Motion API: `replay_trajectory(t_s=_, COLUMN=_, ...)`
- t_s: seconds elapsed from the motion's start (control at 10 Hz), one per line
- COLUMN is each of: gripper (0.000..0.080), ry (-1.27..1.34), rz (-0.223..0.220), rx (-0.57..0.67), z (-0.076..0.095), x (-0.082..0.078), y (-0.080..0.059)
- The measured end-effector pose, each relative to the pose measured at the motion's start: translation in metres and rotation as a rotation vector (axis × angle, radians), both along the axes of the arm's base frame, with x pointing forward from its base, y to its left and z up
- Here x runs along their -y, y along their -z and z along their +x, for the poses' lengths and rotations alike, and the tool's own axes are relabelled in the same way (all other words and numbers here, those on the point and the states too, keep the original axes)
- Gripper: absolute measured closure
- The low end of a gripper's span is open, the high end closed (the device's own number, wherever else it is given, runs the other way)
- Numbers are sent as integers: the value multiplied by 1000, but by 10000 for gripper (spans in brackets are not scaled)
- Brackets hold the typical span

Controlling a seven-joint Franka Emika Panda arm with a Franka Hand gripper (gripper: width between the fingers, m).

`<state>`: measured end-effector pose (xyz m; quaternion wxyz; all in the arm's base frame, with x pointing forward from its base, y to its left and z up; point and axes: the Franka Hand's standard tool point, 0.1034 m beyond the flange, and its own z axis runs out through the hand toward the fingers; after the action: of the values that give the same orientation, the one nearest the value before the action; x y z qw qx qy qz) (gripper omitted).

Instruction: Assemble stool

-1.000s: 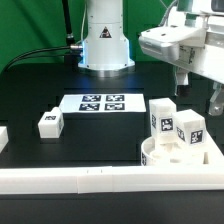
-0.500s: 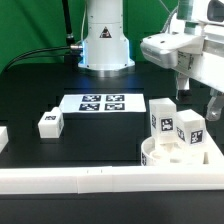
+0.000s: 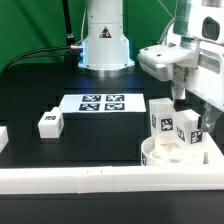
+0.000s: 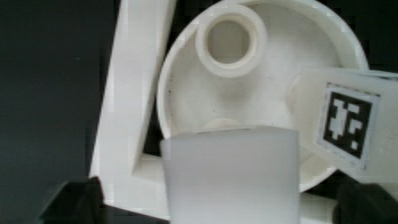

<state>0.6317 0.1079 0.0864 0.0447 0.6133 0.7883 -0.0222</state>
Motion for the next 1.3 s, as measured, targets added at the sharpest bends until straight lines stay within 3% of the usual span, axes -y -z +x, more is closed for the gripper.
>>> replay_trajectory(t_s=0.2, gripper=398, ry=17, rz=2, rx=2, z=0, x=-3, y=0)
replay_trajectory(t_s=0.3, gripper=398, ry=25, rz=2, rx=3, z=0, x=-2, y=0)
replay_trajectory(t_s=0.4, gripper=468, ry=49, rz=3, rx=5, z=0, x=-2, y=0)
replay_trajectory(t_s=0.8, gripper=468, ry=207, rz=11, rx=18, z=0, x=-2, y=0)
replay_trajectory(t_s=1.3, gripper=468, ry=887, rz=39, rx=48, z=-7, x=-5, y=1)
